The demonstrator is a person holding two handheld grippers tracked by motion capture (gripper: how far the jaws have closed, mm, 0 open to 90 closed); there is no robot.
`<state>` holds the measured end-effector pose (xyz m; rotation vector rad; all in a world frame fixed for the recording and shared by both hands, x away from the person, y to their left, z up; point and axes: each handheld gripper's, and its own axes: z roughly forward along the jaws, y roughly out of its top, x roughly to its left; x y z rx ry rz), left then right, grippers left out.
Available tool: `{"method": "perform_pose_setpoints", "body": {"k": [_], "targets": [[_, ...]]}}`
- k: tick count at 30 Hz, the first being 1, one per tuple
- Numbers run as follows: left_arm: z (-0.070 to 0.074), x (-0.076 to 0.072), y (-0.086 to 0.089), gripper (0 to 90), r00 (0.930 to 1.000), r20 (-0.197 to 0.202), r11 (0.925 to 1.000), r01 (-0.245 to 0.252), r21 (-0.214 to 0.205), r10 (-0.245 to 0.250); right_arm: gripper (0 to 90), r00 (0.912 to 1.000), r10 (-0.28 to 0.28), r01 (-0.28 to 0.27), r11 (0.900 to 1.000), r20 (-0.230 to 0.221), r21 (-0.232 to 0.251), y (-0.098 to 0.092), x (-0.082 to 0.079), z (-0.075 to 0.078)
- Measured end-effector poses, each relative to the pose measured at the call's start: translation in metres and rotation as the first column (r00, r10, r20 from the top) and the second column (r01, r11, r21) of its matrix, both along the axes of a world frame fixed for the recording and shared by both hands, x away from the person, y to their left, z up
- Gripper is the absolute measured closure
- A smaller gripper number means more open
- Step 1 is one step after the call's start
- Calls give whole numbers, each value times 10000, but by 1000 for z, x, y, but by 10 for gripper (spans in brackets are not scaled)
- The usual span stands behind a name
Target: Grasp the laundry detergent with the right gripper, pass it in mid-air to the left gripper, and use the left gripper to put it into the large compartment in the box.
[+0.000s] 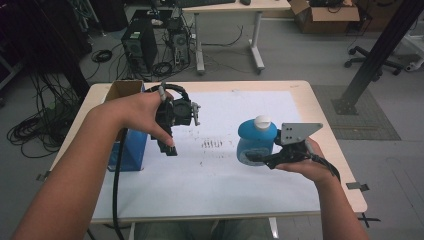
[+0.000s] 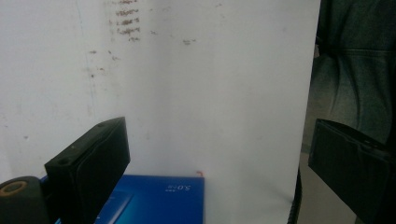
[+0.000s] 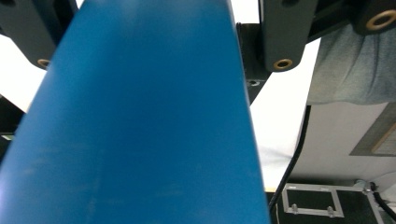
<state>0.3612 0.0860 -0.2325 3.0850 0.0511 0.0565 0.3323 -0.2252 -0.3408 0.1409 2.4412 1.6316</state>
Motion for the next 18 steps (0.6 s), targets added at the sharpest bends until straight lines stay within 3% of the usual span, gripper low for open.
{"method": "perform_pose_setpoints", "body": {"k": [18], "targets": [[-1, -1, -10, 57, 9998, -3, 9998, 173, -31, -173, 439, 9984, 395, -398, 9992, -413, -51, 25, 9, -25]]}}
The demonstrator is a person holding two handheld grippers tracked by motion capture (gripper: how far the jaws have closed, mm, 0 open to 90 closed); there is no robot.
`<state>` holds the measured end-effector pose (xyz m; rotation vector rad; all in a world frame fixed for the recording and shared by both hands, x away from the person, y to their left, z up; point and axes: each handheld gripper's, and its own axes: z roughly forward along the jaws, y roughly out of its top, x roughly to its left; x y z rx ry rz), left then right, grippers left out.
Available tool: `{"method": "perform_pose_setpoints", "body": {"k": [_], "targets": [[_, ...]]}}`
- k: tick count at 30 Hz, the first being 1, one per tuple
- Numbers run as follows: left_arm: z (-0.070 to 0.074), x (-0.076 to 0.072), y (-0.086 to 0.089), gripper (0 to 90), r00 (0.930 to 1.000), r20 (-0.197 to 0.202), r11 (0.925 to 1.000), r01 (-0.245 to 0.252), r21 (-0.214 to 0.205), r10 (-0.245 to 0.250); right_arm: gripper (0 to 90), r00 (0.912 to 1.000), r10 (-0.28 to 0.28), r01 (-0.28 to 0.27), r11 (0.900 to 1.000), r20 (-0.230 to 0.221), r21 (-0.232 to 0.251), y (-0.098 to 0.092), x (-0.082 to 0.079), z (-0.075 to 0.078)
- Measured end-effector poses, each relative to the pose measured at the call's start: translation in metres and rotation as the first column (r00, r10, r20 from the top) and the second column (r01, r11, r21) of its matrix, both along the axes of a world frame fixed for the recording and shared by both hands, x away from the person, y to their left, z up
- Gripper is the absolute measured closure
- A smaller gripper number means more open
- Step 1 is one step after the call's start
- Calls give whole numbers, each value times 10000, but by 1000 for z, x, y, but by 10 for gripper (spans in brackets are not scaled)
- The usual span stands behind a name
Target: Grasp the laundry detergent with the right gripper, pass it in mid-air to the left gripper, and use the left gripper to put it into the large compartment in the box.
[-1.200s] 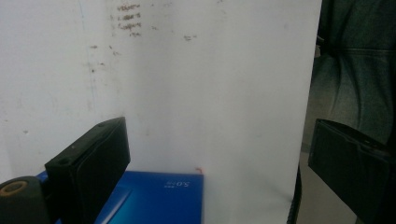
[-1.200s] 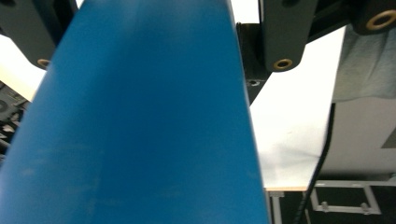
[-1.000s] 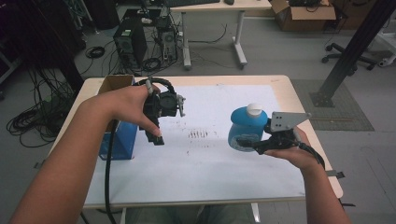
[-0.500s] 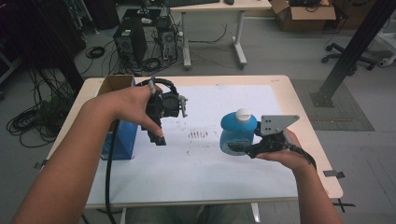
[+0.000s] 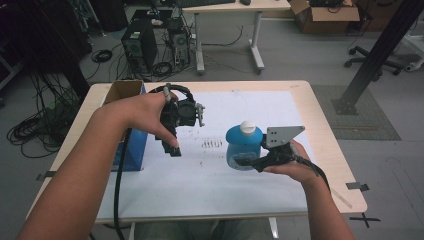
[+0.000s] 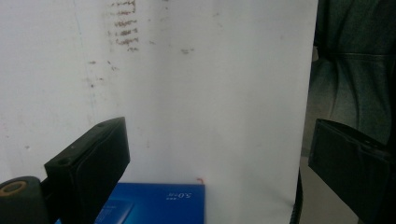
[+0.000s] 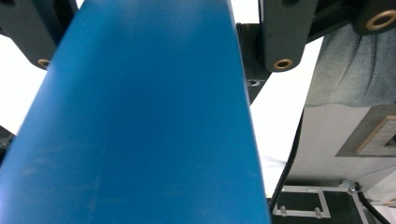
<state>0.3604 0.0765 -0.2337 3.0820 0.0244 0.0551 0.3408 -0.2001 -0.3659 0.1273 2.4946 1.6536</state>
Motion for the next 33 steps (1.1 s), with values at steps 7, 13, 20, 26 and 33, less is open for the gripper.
{"method": "perform_pose_setpoints", "body": {"k": [7, 13, 20, 26, 33], "targets": [[0, -1, -2, 57, 10000, 12, 10000, 55, -21, -55, 440, 9998, 88, -85, 9999, -184, 145, 7, 3, -9], [0, -1, -4, 57, 10000, 35, 10000, 72, -30, -72, 440, 9989, 181, -172, 9996, -423, 204, 15, 7, -18], [-1, -1, -5, 57, 10000, 18, 10000, 76, -7, -76, 439, 9982, 238, -223, 9994, -551, 283, 22, 11, -24], [-3, 0, -8, 56, 9999, -7, 9999, 140, -17, -140, 439, 9973, 320, -302, 9991, -662, 291, 31, 14, -30], [-6, 2, -10, 57, 9999, -32, 9999, 163, 17, -162, 439, 9966, 428, -404, 9986, -699, 353, 42, 18, -33]]}}
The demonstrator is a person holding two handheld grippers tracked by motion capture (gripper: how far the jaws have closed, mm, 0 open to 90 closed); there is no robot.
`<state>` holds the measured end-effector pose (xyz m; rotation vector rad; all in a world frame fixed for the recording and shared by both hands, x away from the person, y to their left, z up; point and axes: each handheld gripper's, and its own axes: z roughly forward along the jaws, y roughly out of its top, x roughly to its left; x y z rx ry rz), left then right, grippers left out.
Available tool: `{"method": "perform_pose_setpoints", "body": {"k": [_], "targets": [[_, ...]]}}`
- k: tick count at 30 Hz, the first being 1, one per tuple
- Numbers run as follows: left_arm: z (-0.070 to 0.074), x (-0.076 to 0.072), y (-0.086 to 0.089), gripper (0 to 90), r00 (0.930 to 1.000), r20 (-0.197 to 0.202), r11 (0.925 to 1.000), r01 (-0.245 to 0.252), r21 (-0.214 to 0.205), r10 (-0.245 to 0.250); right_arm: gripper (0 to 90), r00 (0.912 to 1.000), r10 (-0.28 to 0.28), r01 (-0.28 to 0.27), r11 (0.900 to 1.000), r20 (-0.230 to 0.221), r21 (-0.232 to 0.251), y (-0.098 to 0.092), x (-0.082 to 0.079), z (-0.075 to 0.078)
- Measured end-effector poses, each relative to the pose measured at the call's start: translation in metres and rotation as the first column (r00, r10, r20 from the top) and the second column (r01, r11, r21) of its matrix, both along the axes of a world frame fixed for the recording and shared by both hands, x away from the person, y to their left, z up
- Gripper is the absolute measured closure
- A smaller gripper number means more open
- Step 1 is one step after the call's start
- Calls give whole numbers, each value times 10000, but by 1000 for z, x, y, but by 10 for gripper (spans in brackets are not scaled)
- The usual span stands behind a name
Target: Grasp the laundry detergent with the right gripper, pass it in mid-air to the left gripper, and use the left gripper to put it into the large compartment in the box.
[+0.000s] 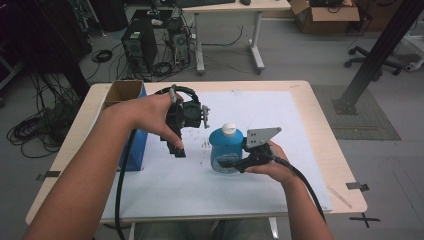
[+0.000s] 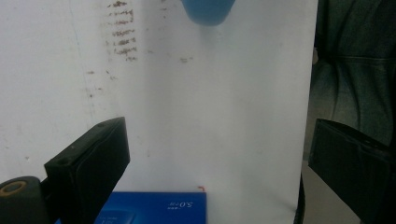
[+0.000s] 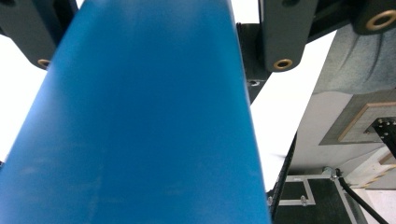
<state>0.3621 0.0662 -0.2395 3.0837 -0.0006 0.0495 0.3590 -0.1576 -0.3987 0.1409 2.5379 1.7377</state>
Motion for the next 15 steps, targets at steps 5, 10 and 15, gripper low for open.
{"method": "perform_pose_setpoints", "body": {"k": [5, 10, 15], "targets": [[-2, 0, -1, 56, 10000, -22, 10000, 12, -9, -12, 439, 9998, 201, -201, 9998, 24, -25, 10, 2, 0], [-5, 0, -2, 57, 10000, 1, 9999, 81, 83, -81, 439, 9993, 380, -379, 9992, 19, -81, 21, 3, -2], [-6, 0, -4, 57, 9999, 5, 9998, 124, 144, -124, 439, 9986, 529, -529, 9985, -15, -157, 32, 2, -7]]}}
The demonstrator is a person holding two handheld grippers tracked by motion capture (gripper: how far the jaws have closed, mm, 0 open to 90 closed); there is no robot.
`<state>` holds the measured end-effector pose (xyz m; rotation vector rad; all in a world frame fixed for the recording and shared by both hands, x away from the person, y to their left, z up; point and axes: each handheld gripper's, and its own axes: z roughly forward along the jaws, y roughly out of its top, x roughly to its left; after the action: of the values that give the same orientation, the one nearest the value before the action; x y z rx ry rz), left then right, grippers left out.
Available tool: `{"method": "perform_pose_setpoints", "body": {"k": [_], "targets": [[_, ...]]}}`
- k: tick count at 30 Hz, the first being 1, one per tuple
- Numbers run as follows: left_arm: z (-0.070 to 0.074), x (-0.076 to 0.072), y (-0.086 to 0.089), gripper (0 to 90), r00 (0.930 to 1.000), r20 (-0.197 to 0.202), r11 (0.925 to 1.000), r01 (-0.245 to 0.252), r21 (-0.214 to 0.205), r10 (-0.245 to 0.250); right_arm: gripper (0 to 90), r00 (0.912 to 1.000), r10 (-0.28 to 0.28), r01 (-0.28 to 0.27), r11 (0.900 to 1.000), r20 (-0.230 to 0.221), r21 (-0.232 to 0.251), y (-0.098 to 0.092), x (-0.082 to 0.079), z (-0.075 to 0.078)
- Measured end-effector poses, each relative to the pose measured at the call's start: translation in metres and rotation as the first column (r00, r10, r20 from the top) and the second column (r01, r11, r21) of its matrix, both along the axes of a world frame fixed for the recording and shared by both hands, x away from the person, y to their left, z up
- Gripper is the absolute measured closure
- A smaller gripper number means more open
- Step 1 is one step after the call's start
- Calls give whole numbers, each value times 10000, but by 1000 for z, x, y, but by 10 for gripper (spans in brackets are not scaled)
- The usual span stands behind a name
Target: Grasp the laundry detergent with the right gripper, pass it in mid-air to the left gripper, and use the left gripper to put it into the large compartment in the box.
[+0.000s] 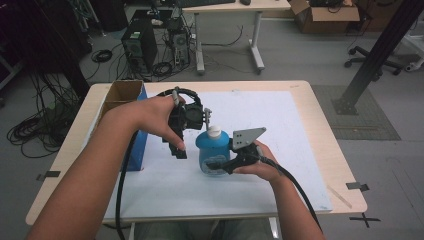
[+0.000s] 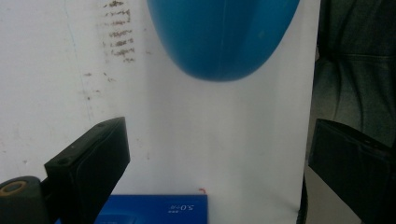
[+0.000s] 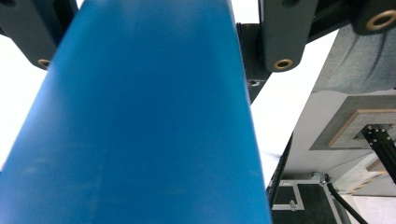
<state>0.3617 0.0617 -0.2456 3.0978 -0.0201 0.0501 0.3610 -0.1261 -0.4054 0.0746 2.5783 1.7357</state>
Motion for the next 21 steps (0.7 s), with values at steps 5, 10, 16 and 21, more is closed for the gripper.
{"method": "perform_pose_setpoints", "body": {"k": [5, 10, 16, 21], "targets": [[-1, -1, -2, 57, 10000, 10, 10000, 51, 13, -51, 439, 10000, 65, -65, 10000, 25, 25, 8, -2, -2], [-1, -3, -4, 57, 10000, 28, 10000, 37, 12, -37, 440, 9999, 135, -135, 9999, 73, 49, 13, -2, -2], [0, -3, -4, 56, 10000, 44, 10000, 39, -5, -39, 439, 9998, 180, -181, 9998, 94, 82, 19, -2, -2], [-1, -4, -5, 56, 10000, 39, 10000, 4, 13, -4, 439, 9997, 193, -194, 9998, 120, 101, 22, -2, -3]]}}
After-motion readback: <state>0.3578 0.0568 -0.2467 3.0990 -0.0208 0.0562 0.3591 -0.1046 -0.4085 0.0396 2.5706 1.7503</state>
